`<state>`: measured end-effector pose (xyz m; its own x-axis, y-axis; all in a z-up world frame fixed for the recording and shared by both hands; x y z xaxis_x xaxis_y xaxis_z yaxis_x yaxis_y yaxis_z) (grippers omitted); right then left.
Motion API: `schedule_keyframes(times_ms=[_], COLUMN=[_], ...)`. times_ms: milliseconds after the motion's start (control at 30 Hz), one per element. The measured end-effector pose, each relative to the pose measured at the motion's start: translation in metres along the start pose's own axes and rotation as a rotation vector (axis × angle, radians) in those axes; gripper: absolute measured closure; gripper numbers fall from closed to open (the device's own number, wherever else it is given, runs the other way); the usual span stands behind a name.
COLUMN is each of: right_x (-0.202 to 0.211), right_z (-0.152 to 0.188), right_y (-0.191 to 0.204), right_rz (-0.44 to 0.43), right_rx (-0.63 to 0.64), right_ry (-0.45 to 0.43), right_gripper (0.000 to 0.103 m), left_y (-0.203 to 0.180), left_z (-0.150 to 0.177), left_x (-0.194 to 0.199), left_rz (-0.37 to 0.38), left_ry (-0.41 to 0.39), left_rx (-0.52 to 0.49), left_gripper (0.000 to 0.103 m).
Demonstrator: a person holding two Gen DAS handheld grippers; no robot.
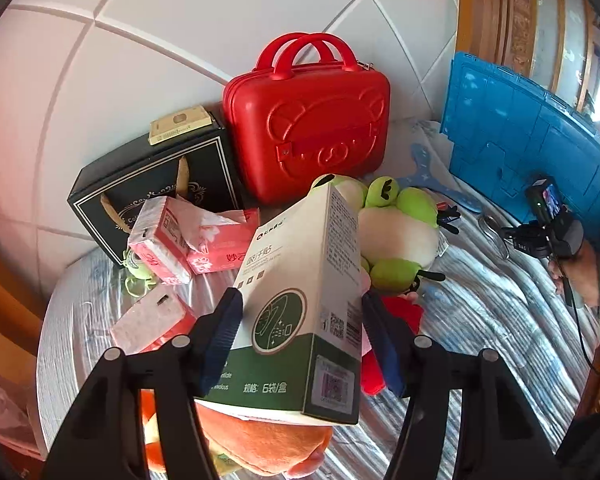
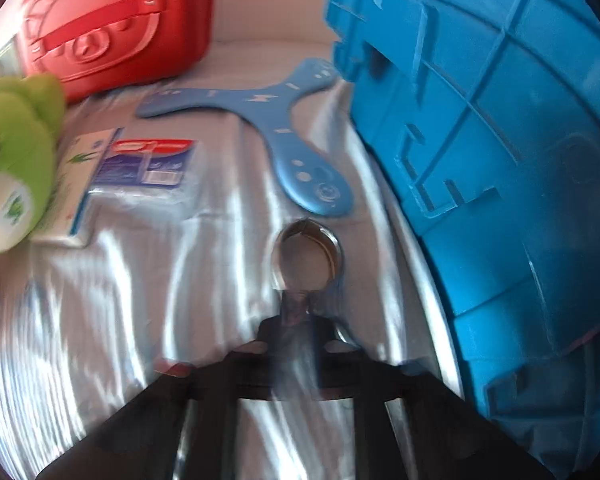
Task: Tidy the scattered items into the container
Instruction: 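Grasp the white-green box with the left gripper while right grasps the metal clip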
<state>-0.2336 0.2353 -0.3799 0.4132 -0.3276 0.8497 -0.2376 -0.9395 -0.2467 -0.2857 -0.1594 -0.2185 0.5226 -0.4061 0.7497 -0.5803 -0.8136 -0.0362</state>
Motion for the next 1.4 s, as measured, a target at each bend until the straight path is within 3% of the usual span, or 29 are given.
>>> schedule_keyframes(times_ms=[367, 533, 600, 633, 667, 800, 900, 1167, 1233, 1400], right_x=[0.013, 0.020, 0.020, 0.021, 0.023, 0.012, 0.003, 0.023, 0.016, 0.016], right_z=[0.020, 0.020, 0.019, 0.018, 0.017, 0.011, 0.009, 0.016, 0.016, 0.003], right_y=[0.008, 0.003, -0.002, -0.005, -0.007, -0.003, -0.009, 0.010, 0.010, 0.012], right_rz=[-0.043, -0.056, -0.030, -0.024, -0.028, -0.005, 0.059, -0.002, -0.010, 0.016], right_rx=[0.013, -0.009, -0.023, -0.039, -0.050, -0.022, -0.045, -0.046, -0.050, -0.025], right_ry=[0.005, -0.018, -0.035, -0.048, -0.064, -0.053, -0.050, -0.088, -0.067, -0.099], right_gripper=[0.102, 0.101, 0.062, 0.006, 0.001, 0.000, 0.000, 0.006, 0.006, 0.006], left_y=[-0.011, -0.019, -0.018, -0.017, -0.017, -0.008, 0.002, -0.001, -0.004, -0.019], left_z=[0.001, 0.004, 0.003, 0.004, 0.004, 0.000, 0.000, 0.012, 0.011, 0.012], left_x=[0.001, 0.000, -0.004, -0.007, -0.010, -0.022, -0.034, -0.046, -0.045, -0.040], left_rz=[0.049, 0.029, 0.007, 0.005, -0.005, -0.053, -0.055, -0.052, -0.034, -0.038], left_ry=[0.031, 0.034, 0.038, 0.042, 0.043, 0.047, 0.073, 0.088, 0.066, 0.036], left_rx=[-0.012, -0.027, -0.024, -0.024, -0.029, -0.035, 0.010, 0.008, 0.016, -0.013], left_gripper=[0.043, 0.043, 0.038, 0.031, 0.029, 0.017, 0.015, 0.015, 0.027, 0.028])
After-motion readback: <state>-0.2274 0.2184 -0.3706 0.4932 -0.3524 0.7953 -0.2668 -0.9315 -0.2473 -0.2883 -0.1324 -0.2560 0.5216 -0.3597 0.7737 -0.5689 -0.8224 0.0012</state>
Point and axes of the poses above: each gripper's, at about its wrist camera, not at the fingertips, and x roughly against the way its jaws point, y to its left, z to its underside, the point moved 7 cm from there along -x, roughly the way its jaws point, and after that the axes turned 6 degrees about z, right-handed, at the moved point
